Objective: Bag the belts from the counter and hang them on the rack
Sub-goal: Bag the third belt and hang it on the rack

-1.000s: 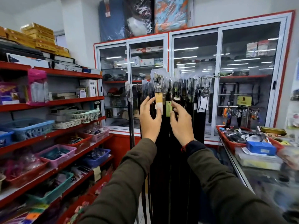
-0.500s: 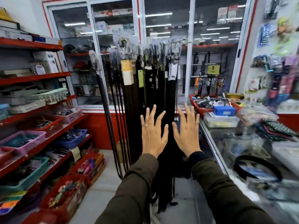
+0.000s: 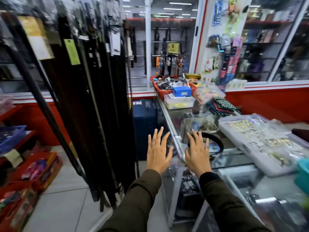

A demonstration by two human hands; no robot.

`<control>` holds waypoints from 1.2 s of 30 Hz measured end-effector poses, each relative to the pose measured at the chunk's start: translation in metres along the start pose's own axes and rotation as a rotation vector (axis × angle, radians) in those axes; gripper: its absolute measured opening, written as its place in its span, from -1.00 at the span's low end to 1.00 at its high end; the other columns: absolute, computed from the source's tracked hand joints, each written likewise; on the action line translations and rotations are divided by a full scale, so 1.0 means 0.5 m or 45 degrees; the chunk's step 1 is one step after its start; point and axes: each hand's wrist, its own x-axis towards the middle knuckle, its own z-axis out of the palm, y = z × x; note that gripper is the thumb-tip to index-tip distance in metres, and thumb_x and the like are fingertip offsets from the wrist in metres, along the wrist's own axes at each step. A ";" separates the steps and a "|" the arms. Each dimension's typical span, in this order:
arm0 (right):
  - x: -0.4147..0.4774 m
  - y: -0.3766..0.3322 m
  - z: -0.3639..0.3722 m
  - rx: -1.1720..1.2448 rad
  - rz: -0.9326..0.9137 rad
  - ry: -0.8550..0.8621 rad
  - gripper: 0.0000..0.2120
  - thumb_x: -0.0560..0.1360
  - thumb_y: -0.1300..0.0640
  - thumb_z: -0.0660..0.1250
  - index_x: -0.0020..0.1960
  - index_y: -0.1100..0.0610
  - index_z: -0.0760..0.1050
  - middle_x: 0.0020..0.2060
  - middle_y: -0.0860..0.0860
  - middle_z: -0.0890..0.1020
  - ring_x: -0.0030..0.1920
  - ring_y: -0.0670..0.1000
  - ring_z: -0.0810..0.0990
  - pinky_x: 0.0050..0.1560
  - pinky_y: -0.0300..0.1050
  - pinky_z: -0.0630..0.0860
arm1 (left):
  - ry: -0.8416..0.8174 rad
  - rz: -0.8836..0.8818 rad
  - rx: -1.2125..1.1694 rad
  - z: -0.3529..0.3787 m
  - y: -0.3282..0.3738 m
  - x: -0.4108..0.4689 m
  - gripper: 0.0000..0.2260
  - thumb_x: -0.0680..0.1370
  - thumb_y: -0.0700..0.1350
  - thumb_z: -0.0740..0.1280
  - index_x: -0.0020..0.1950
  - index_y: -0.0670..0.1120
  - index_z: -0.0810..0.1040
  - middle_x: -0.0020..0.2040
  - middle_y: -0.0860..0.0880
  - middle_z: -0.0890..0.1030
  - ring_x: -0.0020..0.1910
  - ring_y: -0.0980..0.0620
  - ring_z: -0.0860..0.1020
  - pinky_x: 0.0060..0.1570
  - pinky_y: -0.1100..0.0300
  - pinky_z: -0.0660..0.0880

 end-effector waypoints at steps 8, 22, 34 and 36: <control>0.003 0.205 -0.016 -0.263 0.202 -0.455 -0.29 0.58 0.12 0.28 0.64 0.14 0.05 0.65 0.07 0.12 0.67 0.12 0.03 0.60 0.24 -0.08 | -0.531 0.244 -0.093 0.157 0.100 0.069 -0.40 0.67 0.16 0.13 0.66 -0.02 0.08 0.67 0.00 0.11 0.67 0.00 -0.07 0.60 0.05 -0.26; 0.074 0.281 -0.003 -0.112 -0.009 -0.641 -0.70 0.54 0.22 0.31 0.27 0.18 0.55 0.16 0.18 0.66 0.24 0.23 0.58 0.29 0.07 0.43 | -0.813 0.212 0.137 0.248 0.147 0.150 -0.70 0.62 -0.13 0.23 0.35 -0.14 0.48 0.29 -0.18 0.52 0.28 -0.23 0.51 0.24 -0.07 0.46; 0.070 0.136 -0.009 0.226 -0.163 -0.652 -0.76 0.53 0.13 0.43 0.19 0.11 0.63 0.07 0.08 0.72 0.09 0.12 0.67 0.10 0.02 0.56 | -0.441 0.234 0.139 0.112 0.020 0.093 -0.72 0.62 -0.09 0.28 0.32 -0.05 0.51 0.26 -0.05 0.55 0.24 -0.13 0.53 0.15 -0.02 0.52; 0.078 0.102 -0.006 0.366 -0.191 -0.636 -0.81 0.51 0.16 0.46 0.12 0.14 0.66 -0.04 0.05 0.72 -0.03 0.06 0.66 0.00 -0.07 0.51 | -0.304 0.226 0.074 0.077 -0.011 0.083 -0.65 0.60 -0.09 0.33 0.39 0.02 0.49 0.31 -0.03 0.54 0.30 -0.09 0.51 0.25 -0.01 0.51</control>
